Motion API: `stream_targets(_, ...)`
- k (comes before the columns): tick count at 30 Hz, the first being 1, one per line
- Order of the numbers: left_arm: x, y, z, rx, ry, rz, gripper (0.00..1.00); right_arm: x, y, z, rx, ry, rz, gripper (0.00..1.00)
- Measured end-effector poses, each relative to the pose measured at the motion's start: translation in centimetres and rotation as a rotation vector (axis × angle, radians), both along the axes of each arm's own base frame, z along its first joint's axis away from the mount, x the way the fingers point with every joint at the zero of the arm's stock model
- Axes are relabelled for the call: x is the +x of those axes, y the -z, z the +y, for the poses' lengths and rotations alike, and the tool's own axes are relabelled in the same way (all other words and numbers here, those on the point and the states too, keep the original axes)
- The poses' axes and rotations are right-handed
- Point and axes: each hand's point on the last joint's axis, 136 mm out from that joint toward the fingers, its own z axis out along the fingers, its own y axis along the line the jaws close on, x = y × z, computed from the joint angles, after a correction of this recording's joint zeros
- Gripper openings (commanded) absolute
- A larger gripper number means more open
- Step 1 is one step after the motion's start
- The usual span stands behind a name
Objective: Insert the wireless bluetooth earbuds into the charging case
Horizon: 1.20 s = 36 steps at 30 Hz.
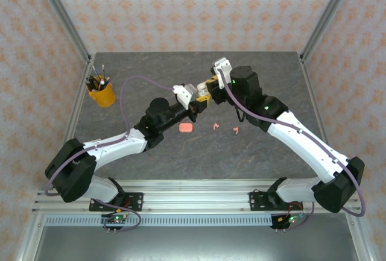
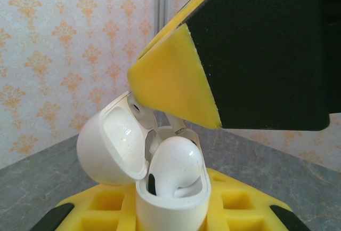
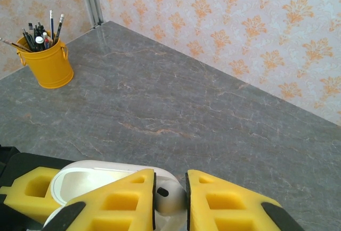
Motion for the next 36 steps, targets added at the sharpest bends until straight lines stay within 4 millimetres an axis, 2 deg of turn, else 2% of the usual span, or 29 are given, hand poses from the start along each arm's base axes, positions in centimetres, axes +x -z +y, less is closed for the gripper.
stream_targets(22,0.1,0.3,-0.1,0.005,0.0,0.006,0.0,-0.7,0.9,0.2,0.011,-0.013,-0.008,0.2)
stream_targets(36,0.3,0.5,-0.3,0.003,0.0,0.016,0.0,-1.2,0.5,0.4,0.025,-0.022,-0.011,0.31)
